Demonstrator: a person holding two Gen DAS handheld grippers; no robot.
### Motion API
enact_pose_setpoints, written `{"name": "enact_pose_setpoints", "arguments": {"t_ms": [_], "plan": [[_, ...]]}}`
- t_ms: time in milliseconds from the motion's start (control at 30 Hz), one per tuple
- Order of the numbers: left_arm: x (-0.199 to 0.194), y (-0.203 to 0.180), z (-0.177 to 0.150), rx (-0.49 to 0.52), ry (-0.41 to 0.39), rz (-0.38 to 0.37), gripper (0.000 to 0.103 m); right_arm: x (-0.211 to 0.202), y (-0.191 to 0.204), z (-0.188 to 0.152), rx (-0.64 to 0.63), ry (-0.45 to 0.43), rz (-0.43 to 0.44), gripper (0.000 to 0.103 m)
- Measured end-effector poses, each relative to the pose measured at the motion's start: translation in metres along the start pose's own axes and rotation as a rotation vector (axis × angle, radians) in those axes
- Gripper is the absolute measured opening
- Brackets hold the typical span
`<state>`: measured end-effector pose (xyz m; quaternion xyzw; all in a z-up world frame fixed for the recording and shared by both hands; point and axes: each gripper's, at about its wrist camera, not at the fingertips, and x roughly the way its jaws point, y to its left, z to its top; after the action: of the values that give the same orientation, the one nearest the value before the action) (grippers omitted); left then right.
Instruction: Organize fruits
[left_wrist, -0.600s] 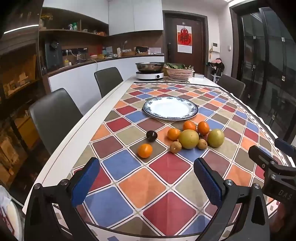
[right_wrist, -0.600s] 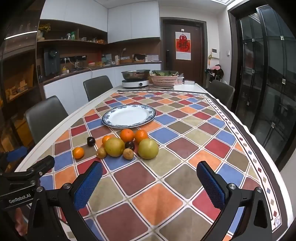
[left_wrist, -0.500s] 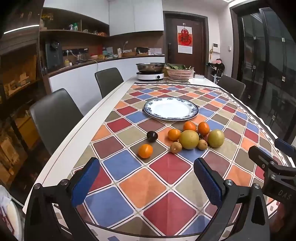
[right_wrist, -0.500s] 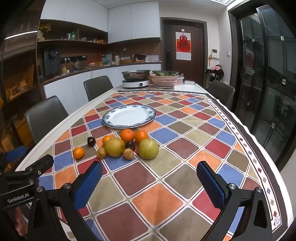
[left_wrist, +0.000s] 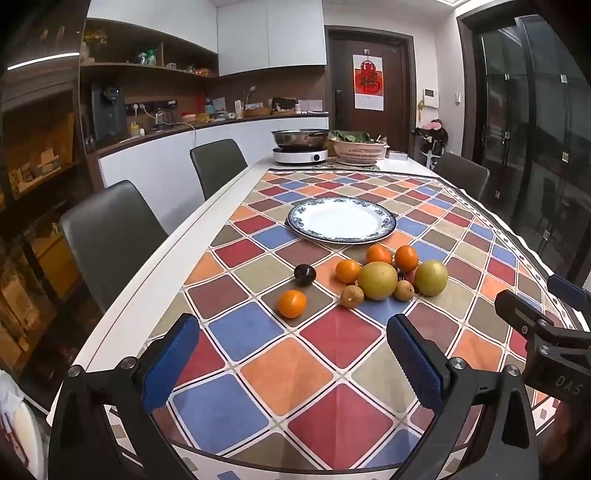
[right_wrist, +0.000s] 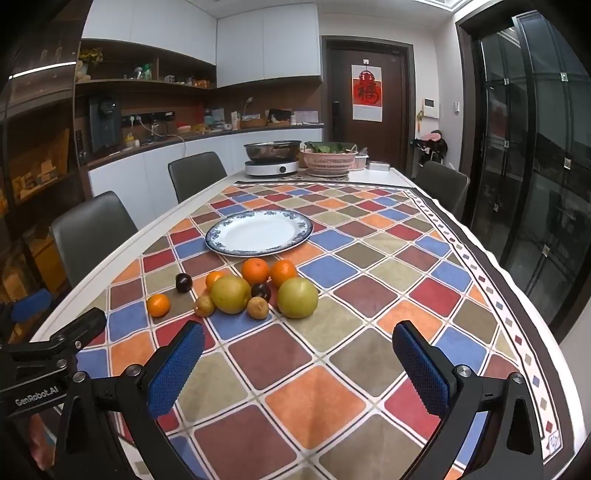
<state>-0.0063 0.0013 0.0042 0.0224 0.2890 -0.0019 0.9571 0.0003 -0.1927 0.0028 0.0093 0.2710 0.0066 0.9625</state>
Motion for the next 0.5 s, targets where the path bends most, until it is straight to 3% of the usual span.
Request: {"name": "enact_pose_setpoints", "arguments": {"t_ms": [500], "plan": [[-0.0022, -0.0007, 0.0016, 0.005, -0.012, 0.008, 0.103, 0.0037, -0.0019, -0.0021, 0.001, -0.002, -0.001, 0.102]]}}
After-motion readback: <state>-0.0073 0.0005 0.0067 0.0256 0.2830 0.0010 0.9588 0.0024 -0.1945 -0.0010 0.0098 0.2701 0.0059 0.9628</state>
